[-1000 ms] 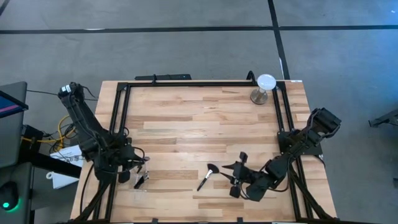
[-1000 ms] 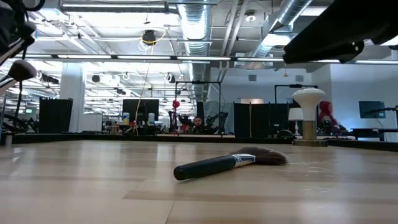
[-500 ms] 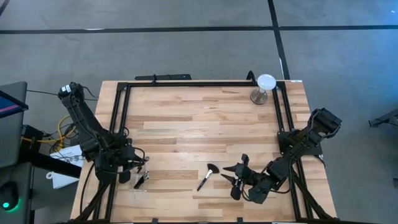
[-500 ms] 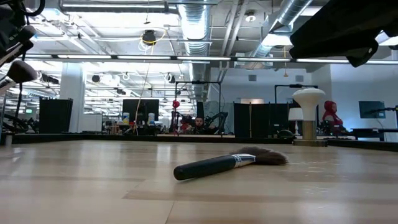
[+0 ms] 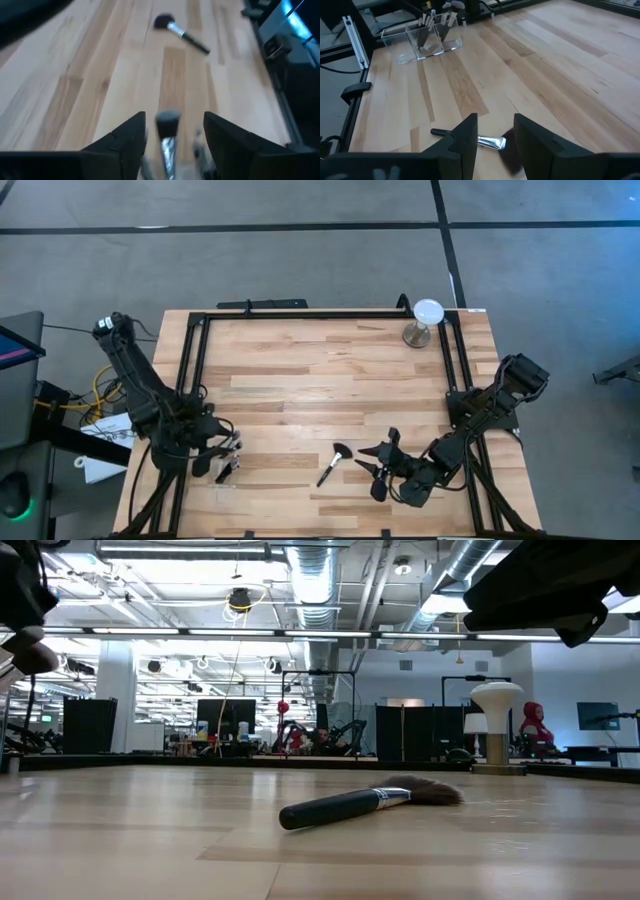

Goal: Put items in baskets/containers
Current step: Put the blush brush into the transparent organizer, then put the highlighter brush into the transparent organizer

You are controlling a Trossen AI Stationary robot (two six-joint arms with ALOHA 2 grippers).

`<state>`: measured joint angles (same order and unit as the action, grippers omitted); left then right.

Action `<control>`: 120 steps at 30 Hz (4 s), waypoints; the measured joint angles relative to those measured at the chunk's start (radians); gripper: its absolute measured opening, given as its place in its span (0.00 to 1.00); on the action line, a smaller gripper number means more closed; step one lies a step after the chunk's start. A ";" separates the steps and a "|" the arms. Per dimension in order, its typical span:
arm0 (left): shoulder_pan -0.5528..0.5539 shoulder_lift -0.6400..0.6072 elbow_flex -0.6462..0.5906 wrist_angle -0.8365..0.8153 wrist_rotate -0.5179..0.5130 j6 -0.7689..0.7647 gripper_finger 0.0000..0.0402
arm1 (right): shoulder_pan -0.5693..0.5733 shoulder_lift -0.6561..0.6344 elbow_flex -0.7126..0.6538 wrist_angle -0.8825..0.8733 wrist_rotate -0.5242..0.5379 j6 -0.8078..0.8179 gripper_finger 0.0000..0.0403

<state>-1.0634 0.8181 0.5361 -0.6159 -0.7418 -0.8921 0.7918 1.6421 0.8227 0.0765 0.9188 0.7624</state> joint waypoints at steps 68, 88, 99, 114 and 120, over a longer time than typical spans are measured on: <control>0.409 0.253 0.284 0.027 0.345 0.467 0.20 | -0.040 0.194 0.000 0.101 -0.028 -0.011 0.29; 0.541 0.634 0.284 0.673 0.399 0.641 0.51 | -0.039 0.194 0.000 0.092 -0.029 -0.011 0.29; 0.514 0.636 0.180 1.227 0.399 0.802 0.53 | -0.012 0.194 0.000 0.089 -0.023 -0.011 0.29; 0.518 0.848 0.065 1.690 0.400 0.802 0.46 | -0.020 0.227 0.001 0.056 -0.030 0.053 0.29; 0.518 0.866 0.065 1.692 0.429 0.802 0.47 | -0.029 0.228 0.001 0.073 -0.049 0.061 0.29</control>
<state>-0.5449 1.6843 0.6013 1.0760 -0.3129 -0.0905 0.7626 1.8698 0.8234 0.1496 0.8700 0.8231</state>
